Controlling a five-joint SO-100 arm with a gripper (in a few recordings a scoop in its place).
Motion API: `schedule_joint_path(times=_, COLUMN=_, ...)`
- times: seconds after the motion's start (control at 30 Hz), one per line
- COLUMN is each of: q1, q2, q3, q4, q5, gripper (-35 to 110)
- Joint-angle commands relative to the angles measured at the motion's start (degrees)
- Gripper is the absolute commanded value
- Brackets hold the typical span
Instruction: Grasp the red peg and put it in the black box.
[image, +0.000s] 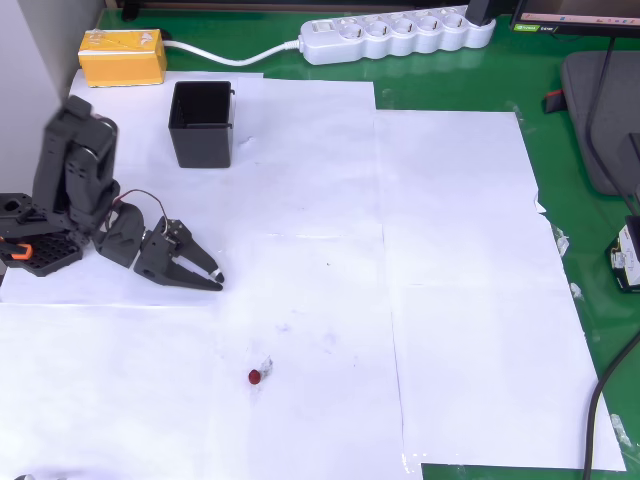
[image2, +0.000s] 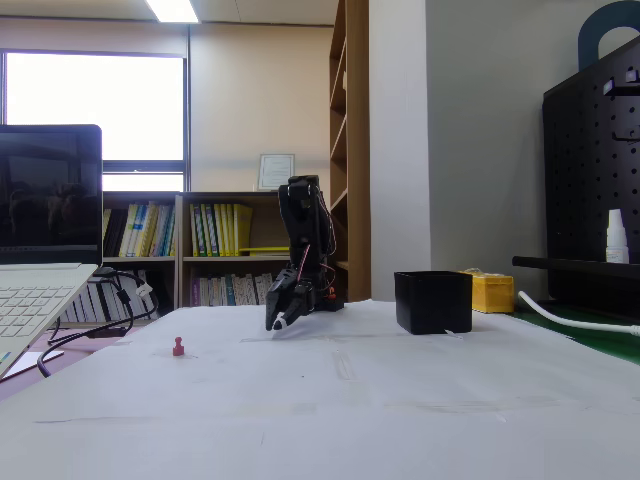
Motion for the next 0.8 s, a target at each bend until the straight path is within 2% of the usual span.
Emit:
schedule_joint_path(times=0.0, q1=0.18, q2=2.20, q3=-0.88, q4=-3.52, q5=-0.97, gripper=0)
schedule_joint_path(times=0.5, q1=1.14, q2=3.60, q3=-0.09, q4=-4.22, q5=-1.32, gripper=0)
schedule_joint_path(times=0.77, q1=6.33, q2=4.13, q3=2.29, q4=-3.96, q5=-0.44, gripper=0)
